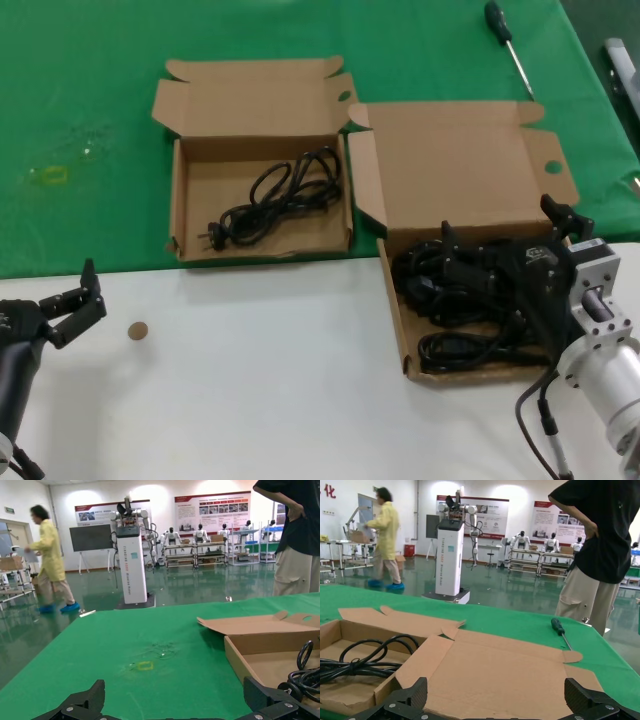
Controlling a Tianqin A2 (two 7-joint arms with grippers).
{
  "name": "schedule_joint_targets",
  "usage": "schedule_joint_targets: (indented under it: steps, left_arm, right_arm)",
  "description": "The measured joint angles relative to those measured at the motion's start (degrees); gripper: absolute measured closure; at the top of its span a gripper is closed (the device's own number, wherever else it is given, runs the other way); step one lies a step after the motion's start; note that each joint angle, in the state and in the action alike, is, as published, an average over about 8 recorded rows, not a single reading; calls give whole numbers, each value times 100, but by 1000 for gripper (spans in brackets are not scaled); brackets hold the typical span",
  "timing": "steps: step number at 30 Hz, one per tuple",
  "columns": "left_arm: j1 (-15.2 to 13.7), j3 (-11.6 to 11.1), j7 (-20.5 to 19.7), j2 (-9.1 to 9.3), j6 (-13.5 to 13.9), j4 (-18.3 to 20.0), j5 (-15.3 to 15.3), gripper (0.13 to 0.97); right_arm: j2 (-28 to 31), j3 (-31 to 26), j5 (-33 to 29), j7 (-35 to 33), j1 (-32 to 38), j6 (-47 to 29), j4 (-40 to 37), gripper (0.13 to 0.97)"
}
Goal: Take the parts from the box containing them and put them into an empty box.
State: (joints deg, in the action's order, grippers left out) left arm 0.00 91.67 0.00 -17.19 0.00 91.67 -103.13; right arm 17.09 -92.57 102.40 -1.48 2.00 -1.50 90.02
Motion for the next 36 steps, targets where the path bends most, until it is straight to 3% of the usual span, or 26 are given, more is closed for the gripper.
schedule_joint_targets:
  steps: [36]
  left_arm:
    - [0, 0, 0, 0, 0, 0, 0, 132]
  right_arm:
    - [0, 0, 0, 0, 0, 0, 0, 129]
